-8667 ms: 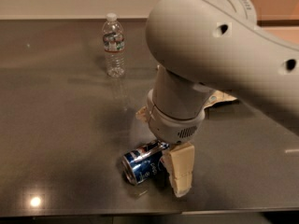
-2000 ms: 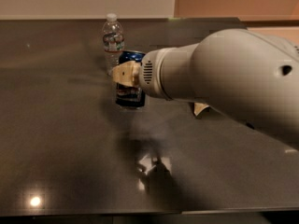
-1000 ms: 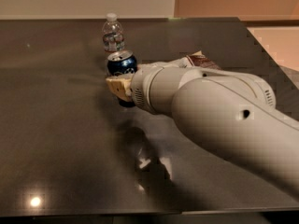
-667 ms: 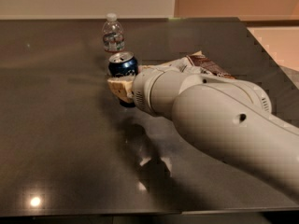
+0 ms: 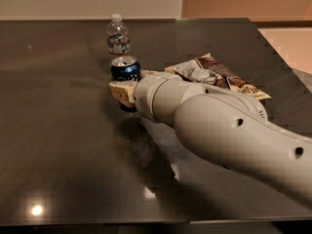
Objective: Place pepsi can upright
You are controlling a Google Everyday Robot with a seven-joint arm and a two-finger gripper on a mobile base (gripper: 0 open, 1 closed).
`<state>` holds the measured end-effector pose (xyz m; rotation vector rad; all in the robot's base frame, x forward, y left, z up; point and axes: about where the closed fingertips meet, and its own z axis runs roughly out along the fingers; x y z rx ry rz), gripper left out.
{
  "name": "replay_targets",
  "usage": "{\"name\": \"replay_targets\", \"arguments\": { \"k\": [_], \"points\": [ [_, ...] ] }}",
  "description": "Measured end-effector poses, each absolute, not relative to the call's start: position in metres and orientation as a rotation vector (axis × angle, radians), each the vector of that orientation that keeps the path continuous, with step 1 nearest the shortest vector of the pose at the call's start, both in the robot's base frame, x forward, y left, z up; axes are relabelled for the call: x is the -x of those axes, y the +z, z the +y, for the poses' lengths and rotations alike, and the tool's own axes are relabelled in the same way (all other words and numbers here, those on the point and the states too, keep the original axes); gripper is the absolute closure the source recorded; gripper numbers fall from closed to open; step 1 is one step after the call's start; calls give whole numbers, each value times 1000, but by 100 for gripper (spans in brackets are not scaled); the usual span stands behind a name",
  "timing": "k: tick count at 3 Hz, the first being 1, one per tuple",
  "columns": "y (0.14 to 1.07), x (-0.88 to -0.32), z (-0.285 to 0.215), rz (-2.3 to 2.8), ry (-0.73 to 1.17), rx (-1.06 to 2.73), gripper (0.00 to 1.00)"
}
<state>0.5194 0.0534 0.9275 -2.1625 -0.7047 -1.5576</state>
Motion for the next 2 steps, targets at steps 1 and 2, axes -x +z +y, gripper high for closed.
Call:
{"name": "replay_targets", "arguments": {
  "k": [1, 2],
  "points": [
    [923, -522, 55, -691, -1571, 2138, 100],
    [915, -523, 47, -681, -1582, 2132, 100]
  ]
}}
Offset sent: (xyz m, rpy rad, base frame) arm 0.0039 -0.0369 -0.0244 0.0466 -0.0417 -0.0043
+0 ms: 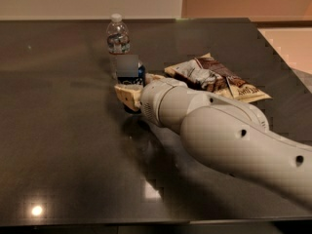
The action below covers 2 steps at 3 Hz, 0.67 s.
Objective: Place pepsi can upright
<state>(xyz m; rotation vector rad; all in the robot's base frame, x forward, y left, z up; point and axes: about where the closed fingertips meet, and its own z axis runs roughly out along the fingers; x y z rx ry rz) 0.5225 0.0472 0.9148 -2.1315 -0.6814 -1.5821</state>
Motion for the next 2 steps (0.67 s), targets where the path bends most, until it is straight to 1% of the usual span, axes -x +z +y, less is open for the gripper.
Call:
{"name": "replay_targets", "arguments": {
  "k": [2],
  "points": [
    [899, -522, 31, -661, -1592, 2135, 100]
  ]
}}
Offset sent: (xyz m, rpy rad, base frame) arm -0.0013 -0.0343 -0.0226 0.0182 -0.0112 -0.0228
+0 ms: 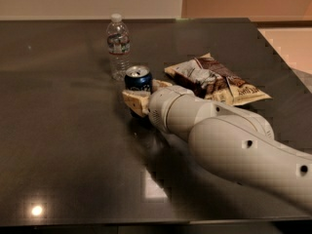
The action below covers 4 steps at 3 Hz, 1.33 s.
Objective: Place pepsi can upright
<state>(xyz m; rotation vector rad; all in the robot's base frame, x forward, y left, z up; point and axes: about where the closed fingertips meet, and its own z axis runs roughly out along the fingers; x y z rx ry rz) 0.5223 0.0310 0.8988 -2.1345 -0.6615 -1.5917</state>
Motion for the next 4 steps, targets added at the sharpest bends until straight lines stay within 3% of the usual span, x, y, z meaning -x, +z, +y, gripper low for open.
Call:
{"name": "replay_targets", "arguments": {
  "k": [1, 4],
  "points": [
    [894, -521, 26, -645, -1598, 2127, 81],
    [884, -517, 13, -612, -1634, 2107, 12]
  ]
}}
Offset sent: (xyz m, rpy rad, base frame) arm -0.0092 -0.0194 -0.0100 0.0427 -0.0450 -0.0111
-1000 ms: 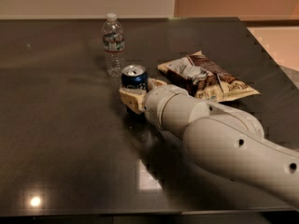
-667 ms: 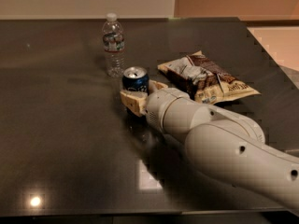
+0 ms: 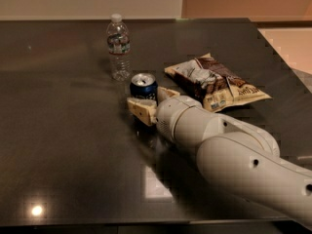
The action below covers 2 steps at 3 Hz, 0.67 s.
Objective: Place pepsi can upright
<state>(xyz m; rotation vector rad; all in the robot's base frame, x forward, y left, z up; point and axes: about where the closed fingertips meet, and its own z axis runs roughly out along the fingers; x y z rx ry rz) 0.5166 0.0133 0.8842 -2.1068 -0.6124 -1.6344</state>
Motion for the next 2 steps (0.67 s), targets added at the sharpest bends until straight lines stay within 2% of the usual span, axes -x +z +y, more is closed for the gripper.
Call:
{"name": "replay_targets", "arguments": {
  "k": [1, 2],
  "points": [
    [883, -517, 14, -615, -1630, 2109, 0],
    [883, -517, 14, -615, -1630, 2109, 0]
  ]
}}
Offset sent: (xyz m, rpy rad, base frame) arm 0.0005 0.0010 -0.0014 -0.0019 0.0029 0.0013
